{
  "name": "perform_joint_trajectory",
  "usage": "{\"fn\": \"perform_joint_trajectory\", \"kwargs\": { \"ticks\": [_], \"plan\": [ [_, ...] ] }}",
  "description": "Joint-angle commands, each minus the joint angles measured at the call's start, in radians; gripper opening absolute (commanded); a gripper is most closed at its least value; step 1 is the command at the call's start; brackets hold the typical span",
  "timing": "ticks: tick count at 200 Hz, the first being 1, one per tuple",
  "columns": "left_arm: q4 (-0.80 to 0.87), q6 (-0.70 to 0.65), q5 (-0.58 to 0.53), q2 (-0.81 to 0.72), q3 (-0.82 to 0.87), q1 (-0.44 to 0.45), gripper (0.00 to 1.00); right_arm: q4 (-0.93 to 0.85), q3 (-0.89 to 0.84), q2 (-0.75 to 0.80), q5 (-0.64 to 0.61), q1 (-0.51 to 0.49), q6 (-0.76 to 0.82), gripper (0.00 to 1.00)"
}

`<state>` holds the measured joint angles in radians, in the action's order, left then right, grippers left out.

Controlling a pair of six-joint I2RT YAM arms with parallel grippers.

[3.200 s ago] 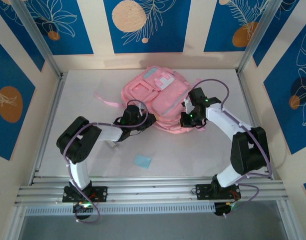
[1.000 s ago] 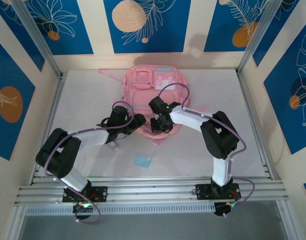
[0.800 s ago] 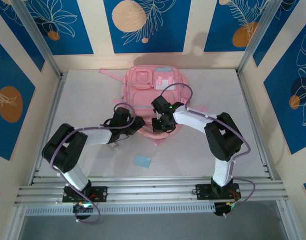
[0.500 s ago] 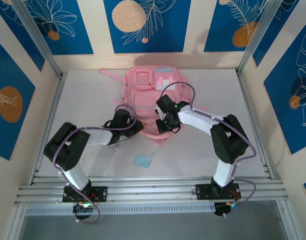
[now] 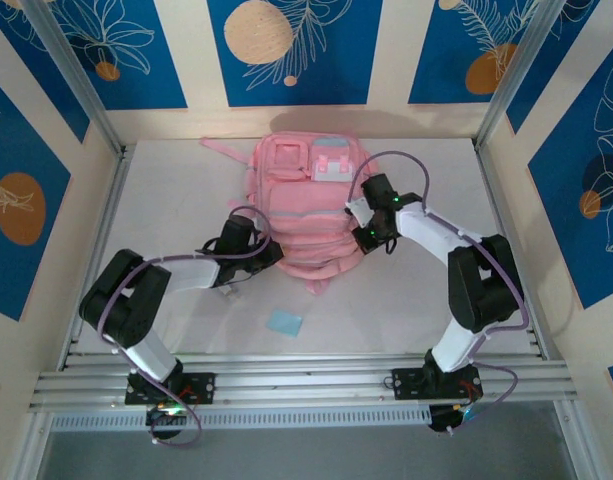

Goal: Pack books, pencil case, and school supplies into a backpack

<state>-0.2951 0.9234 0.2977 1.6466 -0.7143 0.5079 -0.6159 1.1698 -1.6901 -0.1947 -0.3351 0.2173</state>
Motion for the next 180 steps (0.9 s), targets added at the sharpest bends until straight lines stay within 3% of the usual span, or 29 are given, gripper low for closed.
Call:
{"fn": "perform_joint_trajectory", "kwargs": {
  "ticks": [1, 43, 113, 142, 180],
  "plan": [
    [0.129, -0.064, -0.013, -0.033, 0.003, -0.029, 0.00, 0.081, 0.024, 0.016, -0.095, 0.090, 0.171, 0.00],
    [0.194, -0.110, -0.023, -0.069, 0.003, -0.028, 0.00, 0.220, 0.202, -0.111, -0.012, 0.198, 0.248, 0.00],
    [0.229, -0.119, -0.020, -0.111, 0.018, -0.028, 0.00, 0.091, 0.625, -0.409, 0.037, 0.251, 0.170, 0.00],
    [0.243, -0.123, -0.036, -0.139, 0.030, -0.030, 0.00, 0.042, 0.669, -0.427, 0.026, 0.246, 0.135, 0.00],
    [0.256, -0.135, -0.037, -0.131, 0.007, -0.029, 0.00, -0.016, 0.605, -0.319, 0.156, 0.232, 0.073, 0.30]
  ]
}}
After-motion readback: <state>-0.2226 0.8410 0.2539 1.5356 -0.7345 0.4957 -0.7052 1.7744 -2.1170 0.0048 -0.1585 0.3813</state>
